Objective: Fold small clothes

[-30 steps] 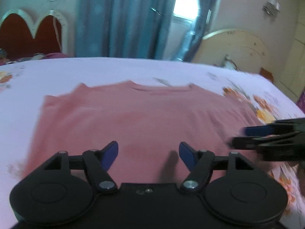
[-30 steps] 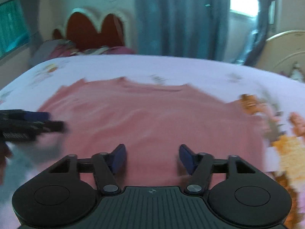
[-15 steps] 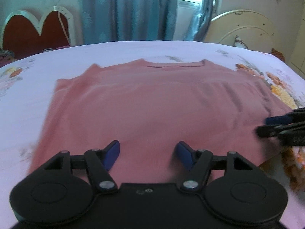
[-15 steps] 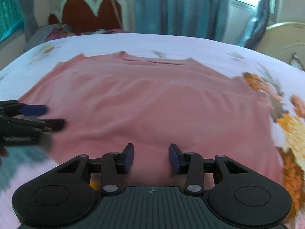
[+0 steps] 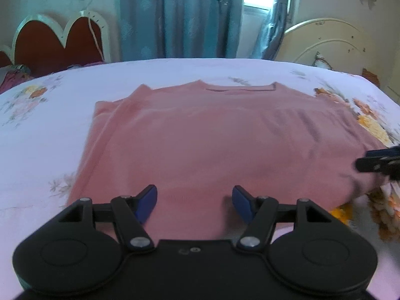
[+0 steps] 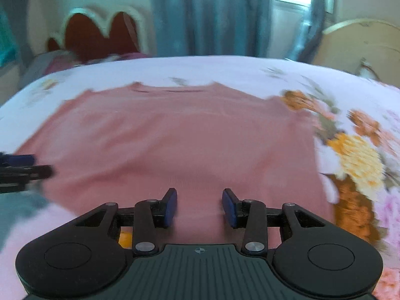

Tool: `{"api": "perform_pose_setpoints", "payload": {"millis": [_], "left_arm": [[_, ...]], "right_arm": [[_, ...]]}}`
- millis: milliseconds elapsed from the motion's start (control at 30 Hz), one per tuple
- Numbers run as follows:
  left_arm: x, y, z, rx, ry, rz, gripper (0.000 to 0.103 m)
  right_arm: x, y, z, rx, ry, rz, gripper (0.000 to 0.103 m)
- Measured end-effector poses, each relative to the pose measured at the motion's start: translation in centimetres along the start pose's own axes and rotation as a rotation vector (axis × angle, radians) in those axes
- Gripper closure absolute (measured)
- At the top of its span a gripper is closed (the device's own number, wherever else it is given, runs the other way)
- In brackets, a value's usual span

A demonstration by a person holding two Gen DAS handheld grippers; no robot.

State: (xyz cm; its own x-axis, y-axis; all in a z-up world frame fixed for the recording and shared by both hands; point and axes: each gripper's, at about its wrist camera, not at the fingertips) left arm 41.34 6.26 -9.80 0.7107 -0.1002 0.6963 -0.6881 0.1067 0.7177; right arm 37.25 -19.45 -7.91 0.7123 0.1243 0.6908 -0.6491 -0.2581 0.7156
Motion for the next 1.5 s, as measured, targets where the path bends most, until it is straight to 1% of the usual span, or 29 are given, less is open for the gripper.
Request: {"api": "perform_pose_setpoints", "payload": {"millis": [100, 200, 367, 500, 567, 667, 700, 733, 800, 867, 900, 1000, 1033, 1100, 1167, 1233, 1267, 1300, 1333, 1400, 1433, 1500], "left_arm": [[-0.1, 0.3, 1.6, -0.017, -0.017, 0.004, 0.038], [-0.3, 0.2, 2.9, -0.026, -0.040, 0.002, 0.038], [-0.8, -0.7, 3.0, -0.027, -0.042, -0.024, 0.036], [-1.4, -0.5, 0.7, -0.004, -0.006, -0.025, 0.034], [-1.7, -0.1, -1.0, 0.022, 0.015, -0.019, 0.034], [-2.3, 0.7, -4.0, 0.072, 0.051, -0.015, 0.035], [-2.5, 0.9, -4.9, 0.088, 0.060, -0.014, 0.035], [-2.8, 1.1, -5.8, 0.095, 0.073, -0.012, 0.037], [-3.1, 1.8, -6.9, 0.081, 0.107, 0.003, 0.038], [-2.9, 2.0, -6.8, 0.106, 0.108, 0.005, 0.038], [-2.7, 2.0, -6.6, 0.101, 0.112, 0.005, 0.038], [-2.5, 1.8, -6.1, 0.105, 0.118, 0.005, 0.035], [-2.5, 1.5, -6.0, 0.113, 0.111, -0.008, 0.035], [-2.8, 1.1, -5.8, 0.125, 0.096, -0.020, 0.035], [-2.3, 1.8, -5.8, 0.122, 0.113, -0.016, 0.035], [-2.5, 2.5, -6.0, 0.111, 0.123, 0.018, 0.035], [-2.7, 2.0, -6.1, 0.117, 0.116, -0.005, 0.034], [-2.9, 1.5, -6.2, 0.118, 0.106, -0.030, 0.034], [-3.3, 1.5, -6.1, 0.118, 0.085, -0.012, 0.033], [-3.3, 2.0, -5.8, 0.129, 0.066, -0.018, 0.033], [-3.2, 2.8, -5.7, 0.126, 0.081, -0.009, 0.033], [-3.6, 4.6, -5.6, 0.109, 0.118, 0.036, 0.033]], "right_arm": [[-0.2, -0.6, -2.9, 0.051, 0.029, -0.009, 0.063], [-0.5, -1.4, -4.7, 0.084, 0.031, -0.022, 0.063], [-1.1, -2.5, -5.5, 0.098, 0.033, -0.046, 0.063], [-1.5, -2.2, -2.8, 0.056, 0.010, -0.044, 0.063], [-1.8, -1.5, -0.4, -0.004, -0.019, -0.036, 0.063], [-2.6, -0.2, 4.3, -0.072, -0.104, -0.030, 0.063], [-2.9, 0.3, 5.6, -0.109, -0.121, -0.030, 0.063], [-3.2, 0.7, 6.8, -0.131, -0.137, -0.029, 0.063], [-3.8, 1.5, 8.9, -0.181, -0.170, -0.035, 0.063], [-4.1, 2.0, 10.2, -0.172, -0.203, -0.036, 0.063], [-4.0, 2.4, 10.3, -0.168, -0.211, -0.029, 0.063], [-3.3, 3.4, 9.6, -0.184, -0.191, 0.030, 0.063], [-3.4, 3.2, 9.6, -0.182, -0.195, 0.023, 0.063], [-3.7, 1.6, 9.8, -0.198, -0.189, -0.055, 0.063], [-3.7, 1.7, 9.3, -0.204, -0.156, -0.053, 0.063], [-3.7, 2.8, 9.0, -0.188, -0.163, -0.015, 0.063], [-3.8, 3.0, 9.0, -0.189, -0.161, 0.002, 0.063], [-4.1, 2.5, 9.1, -0.195, -0.158, -0.028, 0.063], [-4.4, 1.6, 9.4, -0.192, -0.162, -0.062, 0.063], [-4.1, 1.9, 9.8, -0.179, -0.184, -0.056, 0.063], [-3.9, 2.4, 9.8, -0.169, -0.200, -0.047, 0.063], [-3.7, 3.5, 9.7, -0.148, -0.206, -0.004, 0.063]]}}
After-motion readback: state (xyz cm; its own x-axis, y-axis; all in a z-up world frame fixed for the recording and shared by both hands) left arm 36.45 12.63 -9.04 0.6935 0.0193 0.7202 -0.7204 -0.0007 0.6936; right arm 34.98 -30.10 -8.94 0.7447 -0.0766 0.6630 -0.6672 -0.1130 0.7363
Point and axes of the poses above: each gripper's, at about its wrist camera, not at the fingertips, and y roughly against the way its jaws point, z to its right, x to its top, and after that the axes turned 1 degree about -y, right-handed
